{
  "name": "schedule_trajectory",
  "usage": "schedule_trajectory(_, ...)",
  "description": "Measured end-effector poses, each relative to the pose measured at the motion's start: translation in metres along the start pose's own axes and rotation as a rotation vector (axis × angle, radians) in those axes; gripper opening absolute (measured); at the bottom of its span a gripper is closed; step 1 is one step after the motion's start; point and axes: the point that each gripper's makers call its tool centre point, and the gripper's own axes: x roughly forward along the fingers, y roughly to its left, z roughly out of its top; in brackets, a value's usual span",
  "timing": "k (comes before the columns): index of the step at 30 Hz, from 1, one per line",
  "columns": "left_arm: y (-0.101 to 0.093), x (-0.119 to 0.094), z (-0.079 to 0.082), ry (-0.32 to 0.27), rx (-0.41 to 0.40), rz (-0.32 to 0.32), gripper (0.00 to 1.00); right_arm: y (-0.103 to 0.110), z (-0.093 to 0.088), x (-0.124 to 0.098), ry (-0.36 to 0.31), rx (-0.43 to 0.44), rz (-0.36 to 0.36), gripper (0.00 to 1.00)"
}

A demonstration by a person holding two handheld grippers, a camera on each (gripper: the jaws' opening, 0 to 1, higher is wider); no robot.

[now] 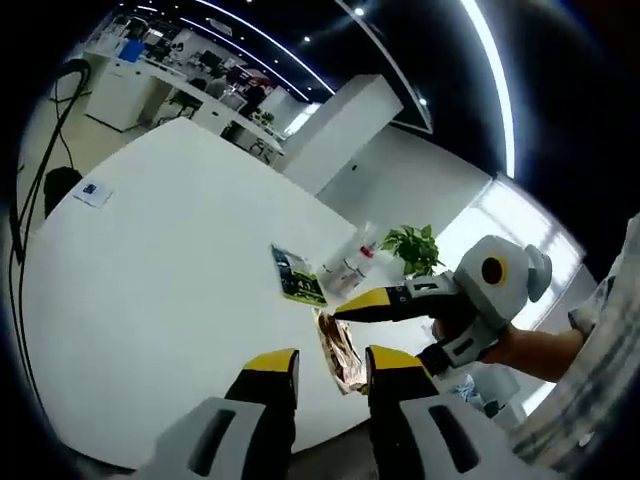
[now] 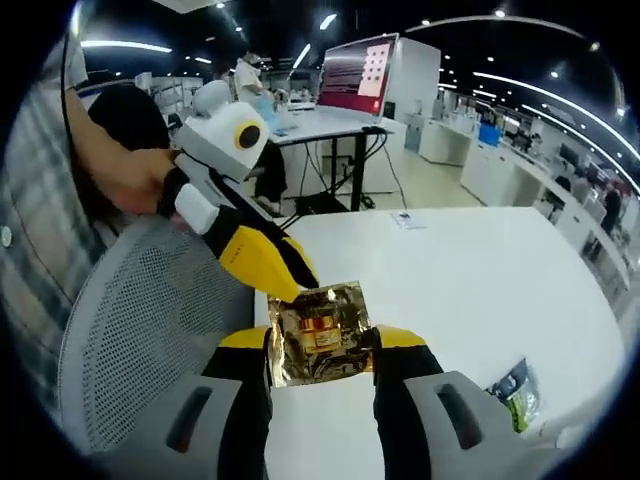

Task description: Arrange the skincare products in the storage area until every visible bottle or jar stands upright without overlapping.

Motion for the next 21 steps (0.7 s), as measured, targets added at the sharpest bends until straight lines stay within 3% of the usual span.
schedule_trajectory(9, 0.000, 0.000, -0.005, 0.033, -0.017, -0.011, 0.18, 0.011, 0.012, 0.004, -0.015, -0.057, 0.022, 0.38)
schedule_trajectory(12, -0.005, -0.001, -0.009, 0.056, -0.016, -0.042, 0.09, 0.015, 0.014, 0.006, -0.017, -0.065, 0.032, 0.38)
schedule_trajectory(13, -0.006, -0.002, -0.007, 0.046, -0.017, -0.046, 0.01, 0.016, 0.014, 0.007, -0.012, -0.069, 0.036, 0.37)
schedule_trajectory(15, 0.000, -0.006, -0.006, 0.040, -0.001, -0.015, 0.01, 0.018, 0.014, 0.009, -0.006, -0.082, 0.043, 0.36)
schedule_trajectory(17, -0.002, -0.007, -0.004, 0.034, -0.044, -0.036, 0.01, 0.018, 0.015, 0.009, -0.004, -0.084, 0.048, 0.37)
schedule_trajectory(21, -0.003, -0.010, -0.001, 0.017, -0.025, -0.040, 0.00, 0.017, 0.014, 0.007, 0.021, -0.096, 0.074, 0.39)
